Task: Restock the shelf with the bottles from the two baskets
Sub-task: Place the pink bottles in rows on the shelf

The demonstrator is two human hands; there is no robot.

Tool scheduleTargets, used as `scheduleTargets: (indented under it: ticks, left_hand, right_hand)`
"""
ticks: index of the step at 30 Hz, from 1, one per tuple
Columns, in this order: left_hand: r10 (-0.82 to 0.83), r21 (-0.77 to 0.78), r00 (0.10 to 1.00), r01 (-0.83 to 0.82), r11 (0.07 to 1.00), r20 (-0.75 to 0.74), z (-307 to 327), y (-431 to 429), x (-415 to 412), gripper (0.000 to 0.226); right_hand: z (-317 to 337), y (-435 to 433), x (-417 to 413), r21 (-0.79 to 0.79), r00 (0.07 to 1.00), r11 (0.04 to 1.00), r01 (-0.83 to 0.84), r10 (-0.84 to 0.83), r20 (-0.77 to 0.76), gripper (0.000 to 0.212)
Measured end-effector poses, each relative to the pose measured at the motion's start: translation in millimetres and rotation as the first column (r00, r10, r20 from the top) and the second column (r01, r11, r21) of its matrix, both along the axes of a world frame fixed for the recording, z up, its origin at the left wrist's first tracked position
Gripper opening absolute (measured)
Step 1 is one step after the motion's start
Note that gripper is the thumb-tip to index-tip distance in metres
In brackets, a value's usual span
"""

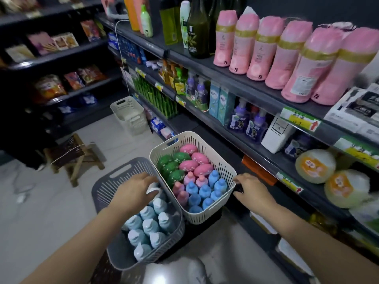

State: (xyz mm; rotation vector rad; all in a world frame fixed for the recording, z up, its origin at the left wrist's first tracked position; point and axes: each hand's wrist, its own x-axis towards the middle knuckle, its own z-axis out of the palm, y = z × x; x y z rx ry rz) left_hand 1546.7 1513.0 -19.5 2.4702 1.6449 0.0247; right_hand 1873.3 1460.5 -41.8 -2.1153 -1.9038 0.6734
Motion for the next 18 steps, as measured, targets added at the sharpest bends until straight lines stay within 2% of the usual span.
scheduleTargets:
  ticks: [8, 14, 18]
  left_hand:
    - [0.026, -0.03, 0.999, -0.025, 0.999, 0.041, -37.8, 40.3, 2.2, 0.036]
    - [0.038, -0.094, 0.994, -0.028, 0.995, 0.102, -74.0, 86.9, 3.2, 0.036]
    - [0.039, -0.122, 0.994, -0.027, 0.992, 0.103, -91.2, 114.6, 4.6, 0.035]
  right_hand:
    - [-23.4, 56.4, 2.0, -0.042, 0.997, 0.996, -0.074, 0.075, 0.022, 0.035]
    - [-55.1, 114.5, -11.3, -0.142, 0.989, 0.98, -0.136, 0.142, 0.032, 0.039]
    - [-79.7, 142.7, -25.6, -0.173, 0.987, 0.974, -0.148, 0.157, 0.04, 0.034]
